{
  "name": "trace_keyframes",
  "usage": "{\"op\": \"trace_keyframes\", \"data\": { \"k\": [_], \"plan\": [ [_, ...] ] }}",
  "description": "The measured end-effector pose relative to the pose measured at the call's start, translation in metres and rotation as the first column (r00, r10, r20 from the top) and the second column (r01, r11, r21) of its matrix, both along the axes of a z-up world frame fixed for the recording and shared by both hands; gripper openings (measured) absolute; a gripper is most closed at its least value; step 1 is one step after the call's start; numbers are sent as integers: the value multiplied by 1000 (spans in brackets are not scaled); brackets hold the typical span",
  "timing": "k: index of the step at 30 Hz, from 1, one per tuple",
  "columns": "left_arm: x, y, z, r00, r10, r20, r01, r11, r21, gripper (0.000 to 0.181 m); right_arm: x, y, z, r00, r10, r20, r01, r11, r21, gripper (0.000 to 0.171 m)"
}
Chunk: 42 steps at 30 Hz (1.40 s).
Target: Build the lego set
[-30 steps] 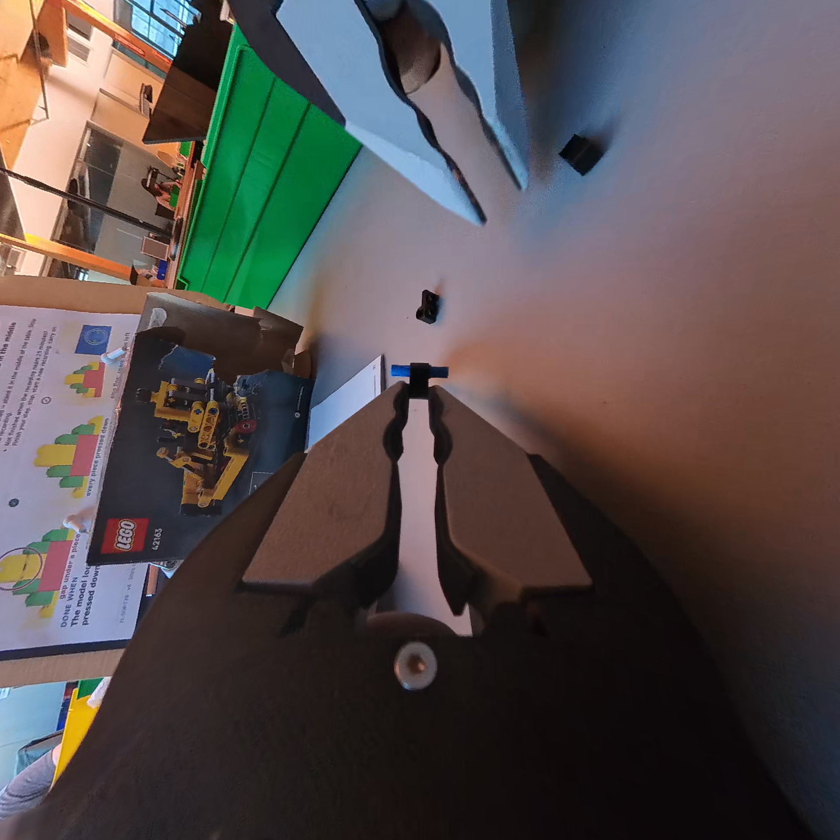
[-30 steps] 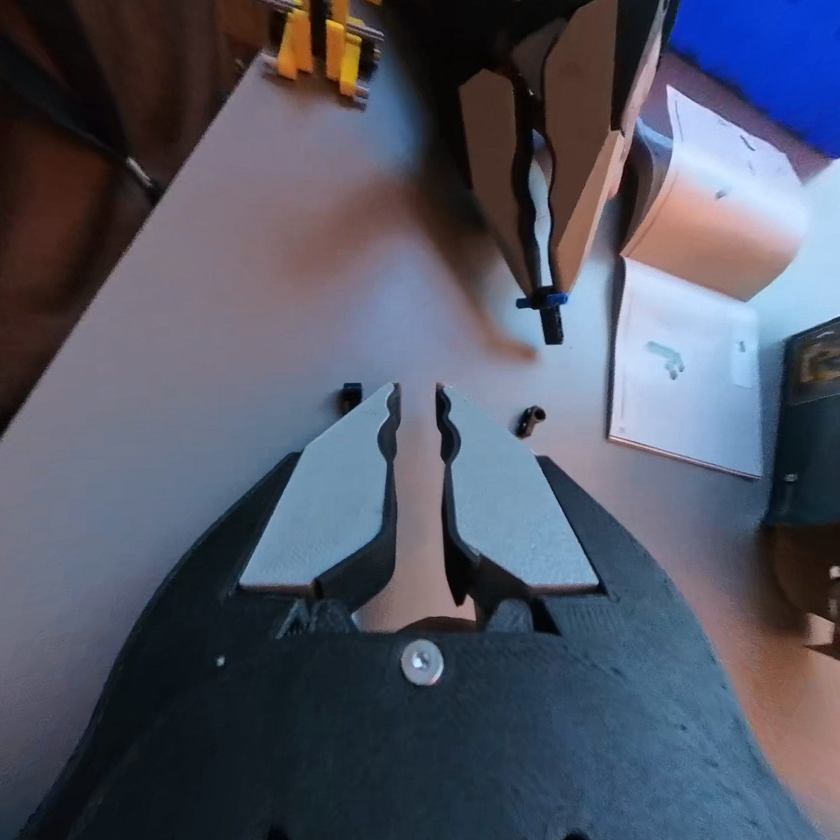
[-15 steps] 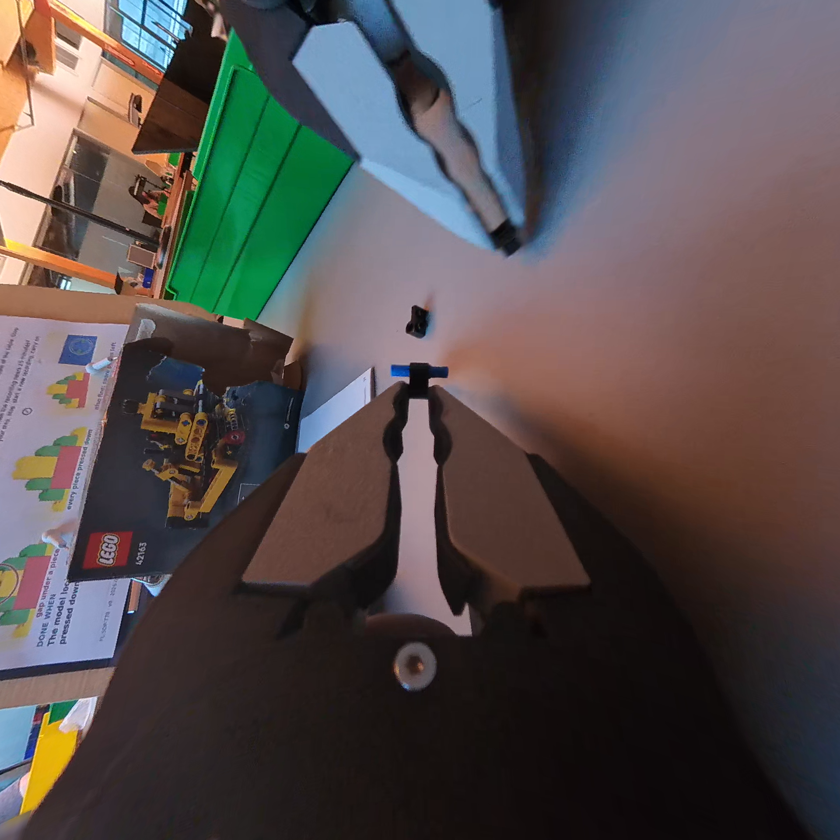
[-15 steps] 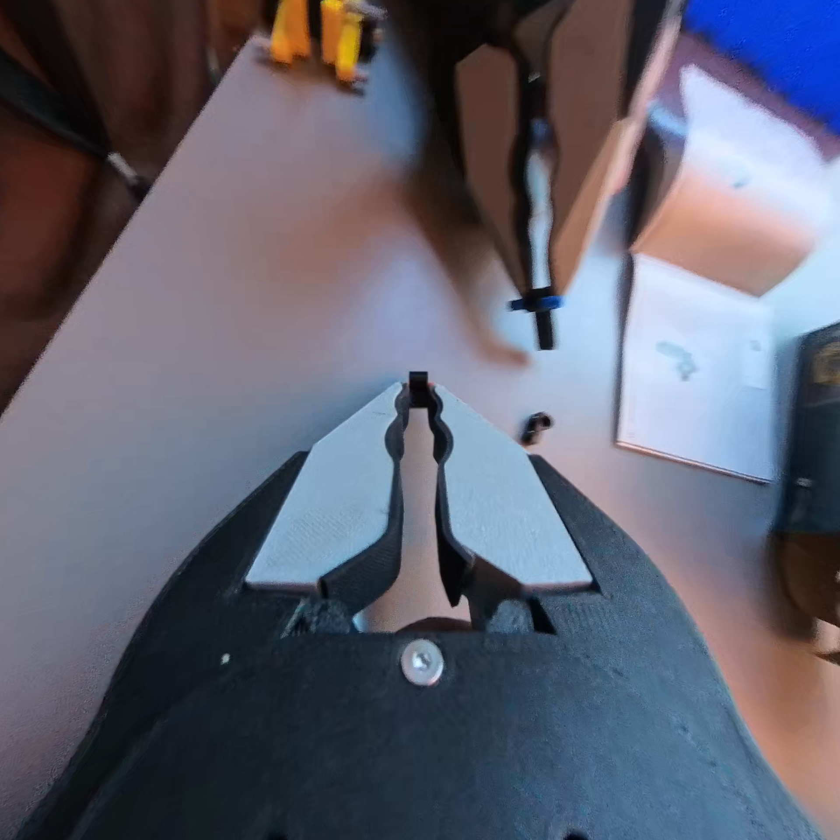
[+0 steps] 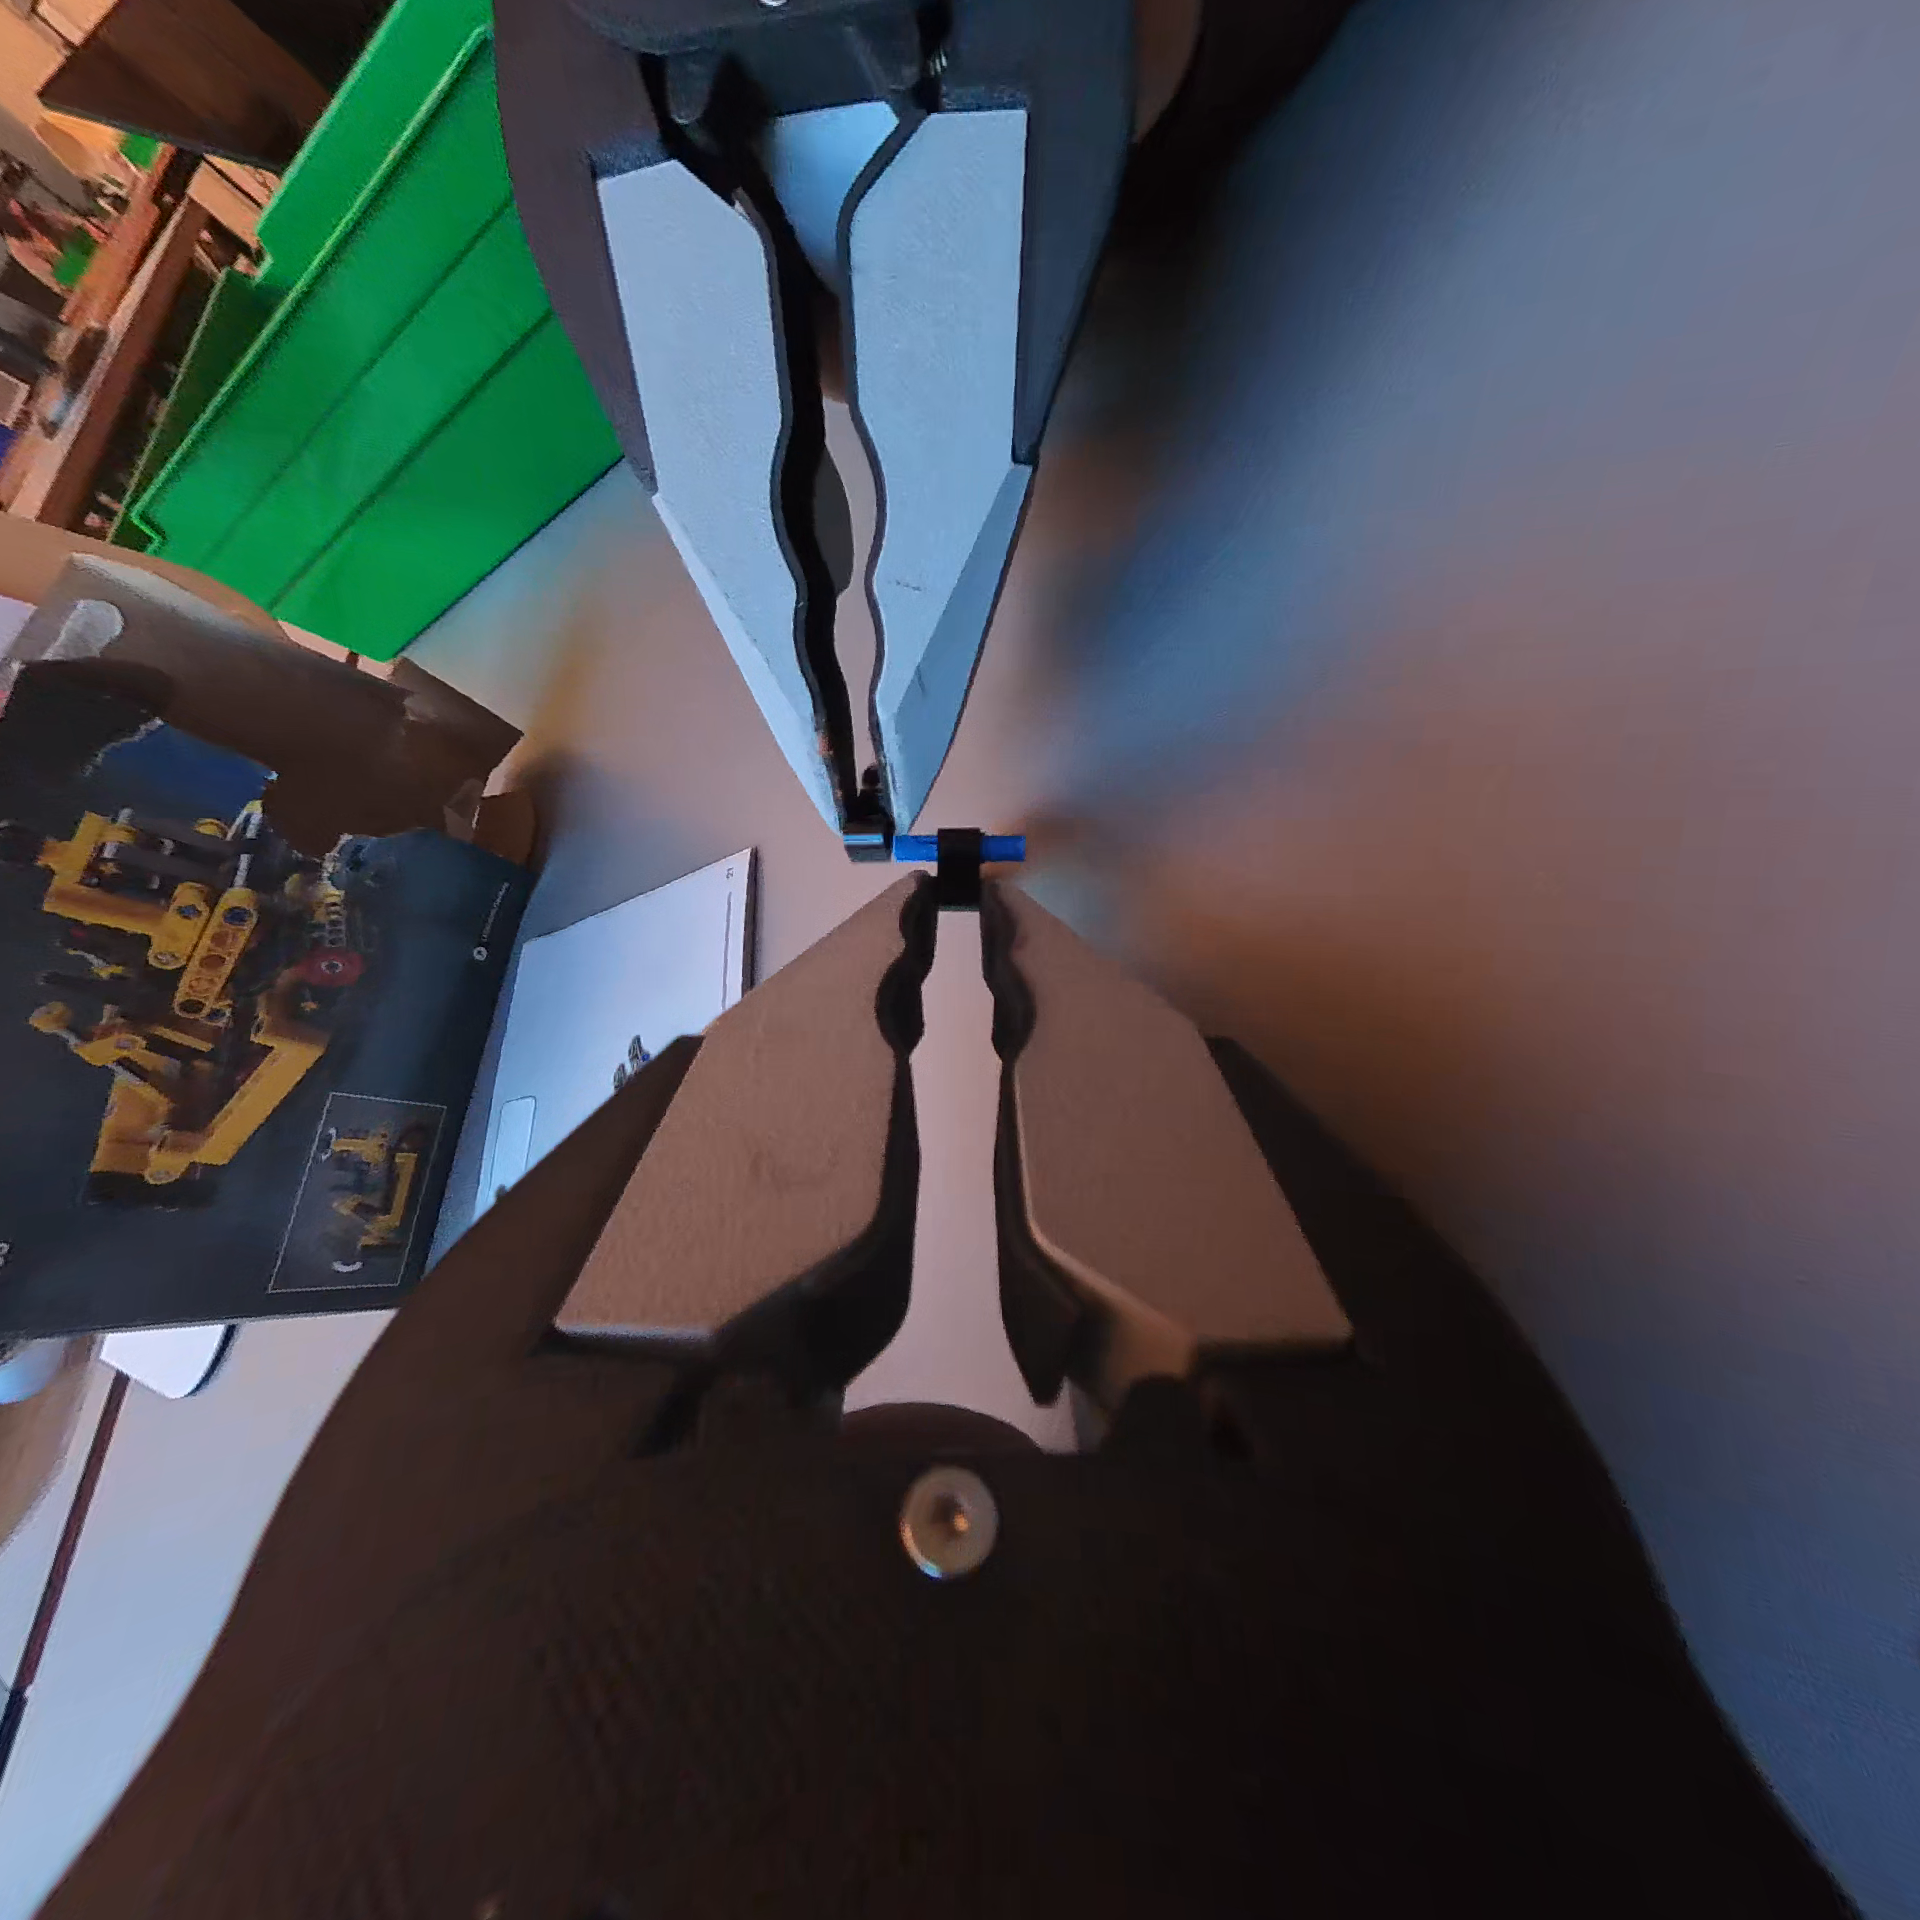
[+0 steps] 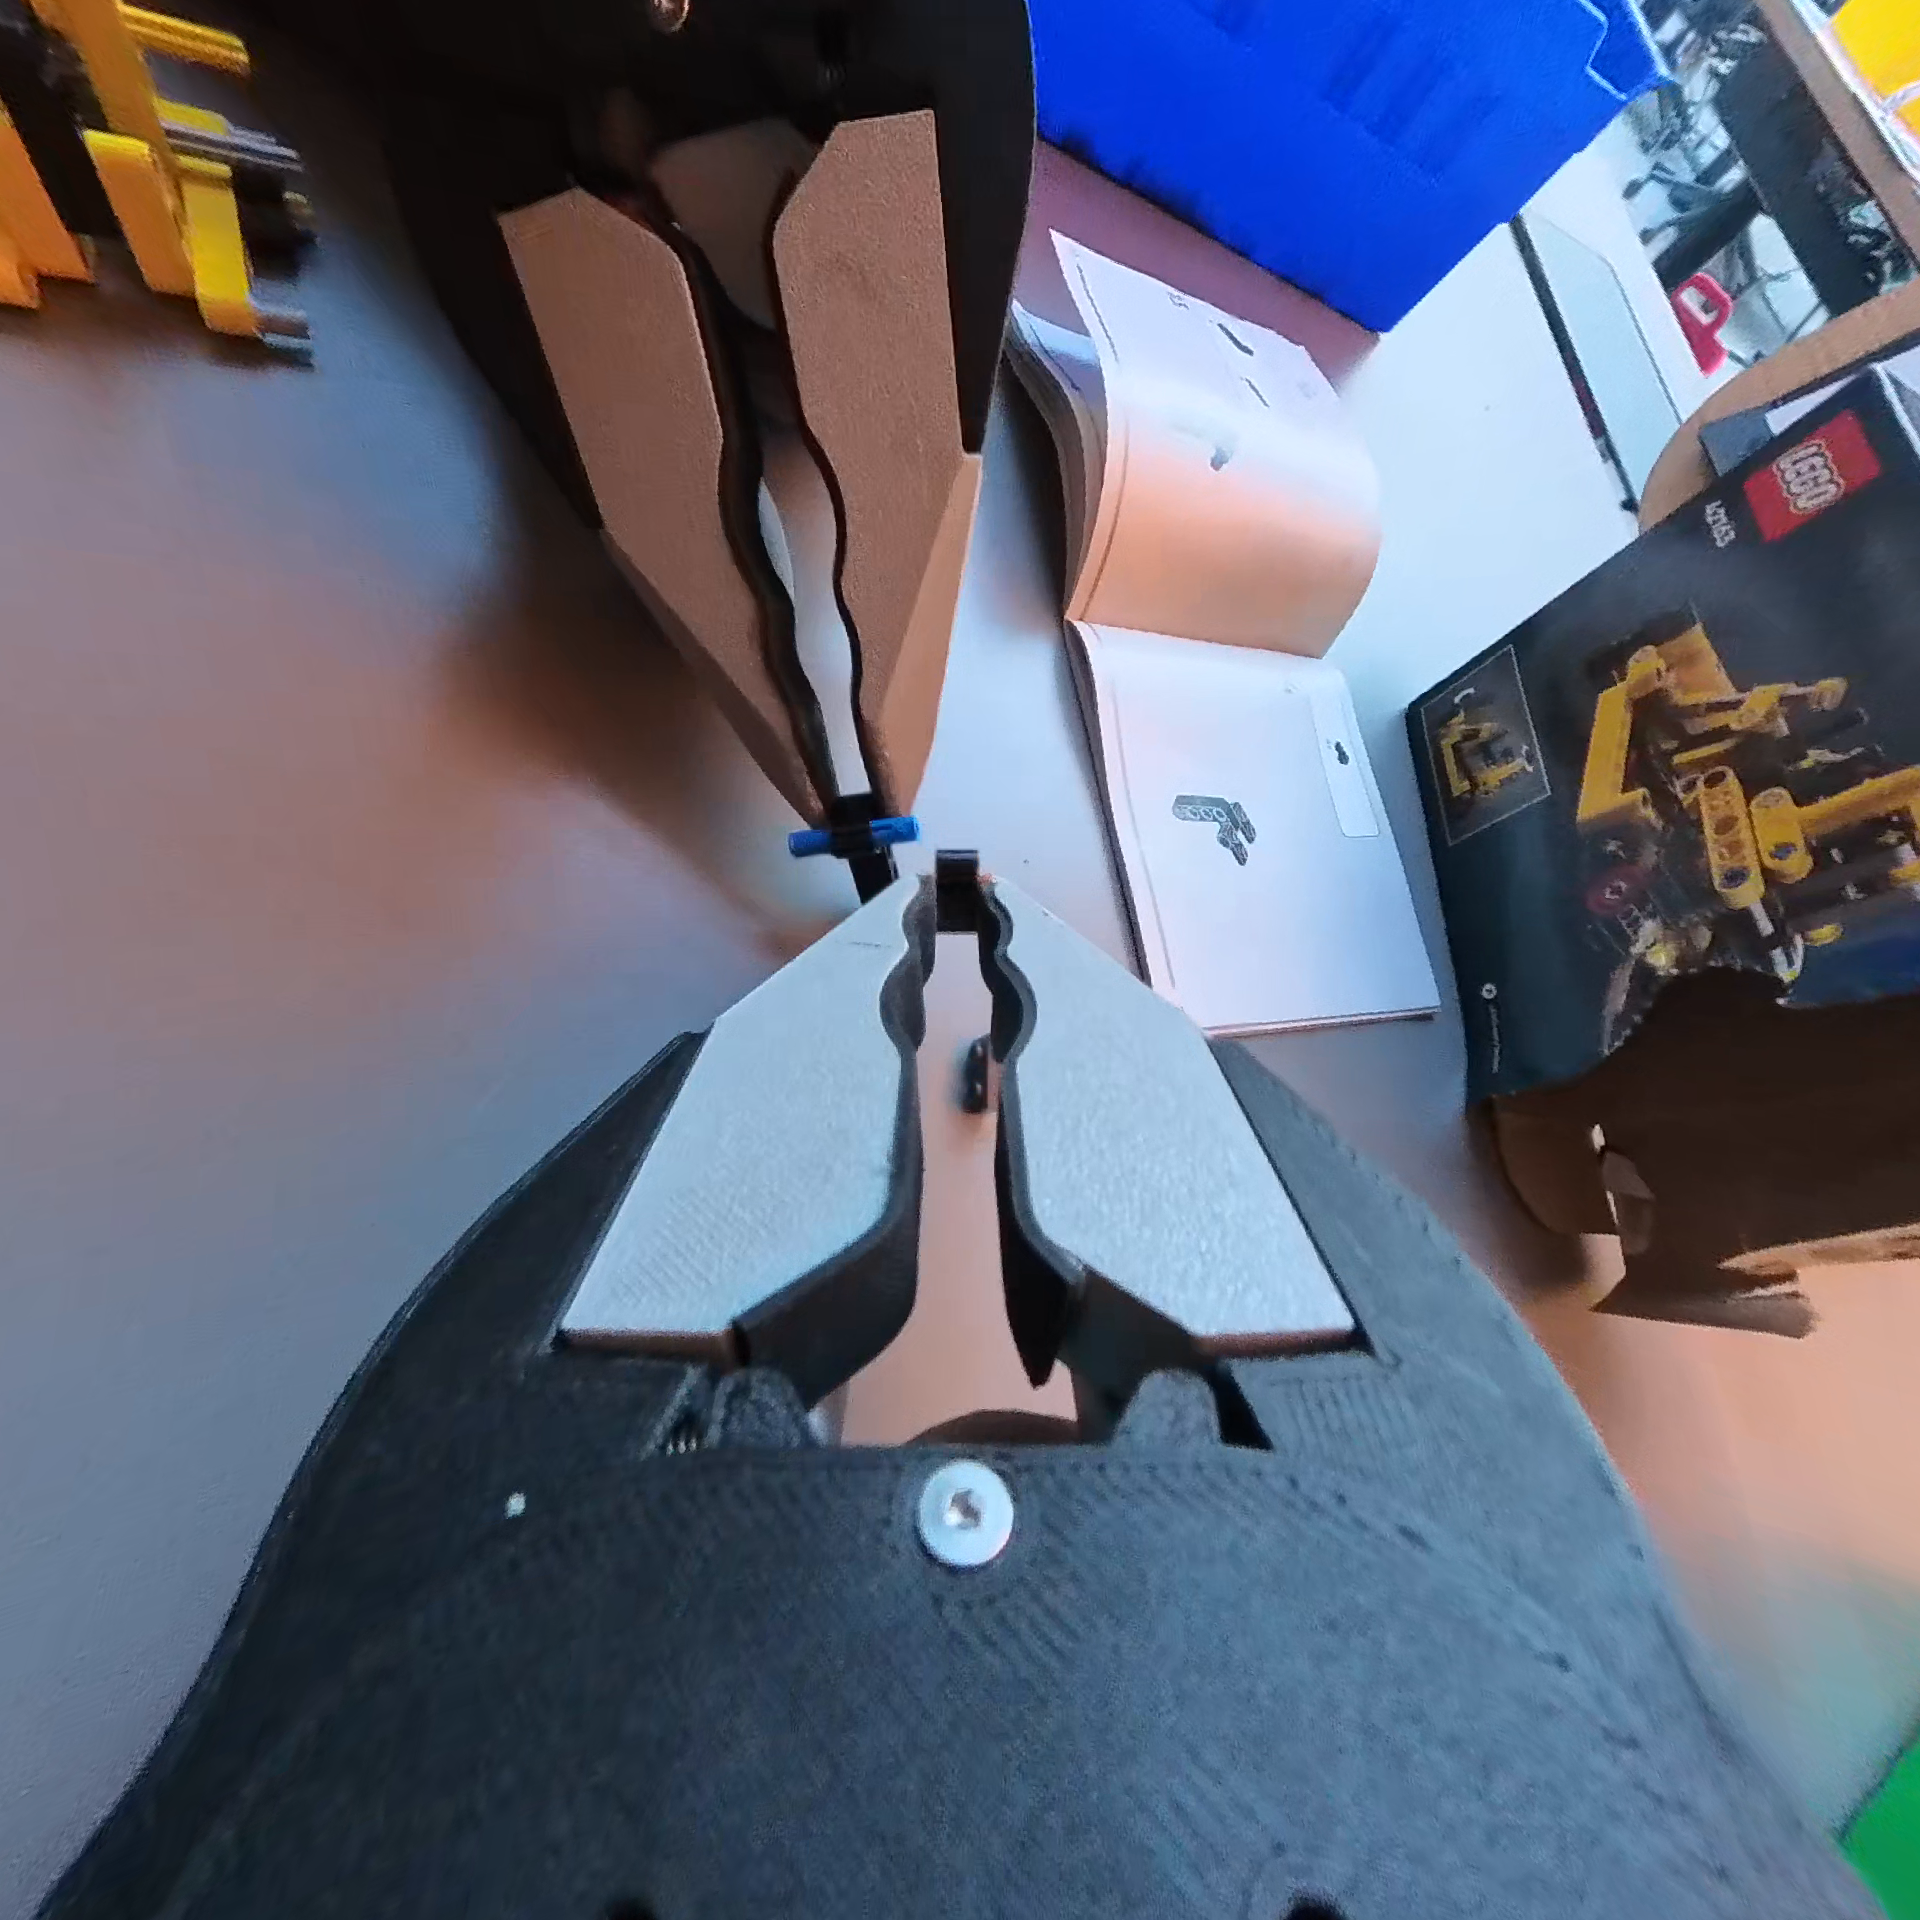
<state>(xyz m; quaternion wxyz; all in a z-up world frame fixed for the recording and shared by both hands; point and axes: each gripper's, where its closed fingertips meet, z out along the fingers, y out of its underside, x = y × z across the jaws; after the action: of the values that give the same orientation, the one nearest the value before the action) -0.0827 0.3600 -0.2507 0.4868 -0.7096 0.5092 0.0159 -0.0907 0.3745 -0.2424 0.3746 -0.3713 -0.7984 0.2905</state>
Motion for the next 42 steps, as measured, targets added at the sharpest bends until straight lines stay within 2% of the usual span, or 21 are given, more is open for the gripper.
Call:
{"op": "trace_keyframes", "data": {
  "k": [17,21,25,28,30,32,36,42],
  "plan": [
    [-1,0,0,999,10,37,-8,999,-52,5,-3,-5,4,999,6,-38,-6,1000,15,5],
    [-1,0,0,999,11,38,-9,999,-52,5,-3,-5,3,999,20,-51,-16,997,77,5],
    [-2,1,0,1000,16,25,-15,999,-36,5,-3,-6,8,992,52,-112,-28,979,203,5],
    [-5,4,2,998,8,-68,-3,997,80,6,0,-9,24,962,130,-238,-23,913,407,5],
    [-6,6,8,992,14,-126,8,984,176,6,1,-5,34,943,157,-293,40,821,569,5],
    [-4,7,16,990,14,-142,21,971,238,6,2,-2,39,932,175,-318,88,740,667,4],
    [-4,7,29,980,37,-194,35,935,353,5,2,-2,32,936,195,-294,90,675,733,4],
    [-7,8,25,933,72,-353,88,904,418,5,1,-3,34,931,199,-306,104,658,746,5]
  ]
}}
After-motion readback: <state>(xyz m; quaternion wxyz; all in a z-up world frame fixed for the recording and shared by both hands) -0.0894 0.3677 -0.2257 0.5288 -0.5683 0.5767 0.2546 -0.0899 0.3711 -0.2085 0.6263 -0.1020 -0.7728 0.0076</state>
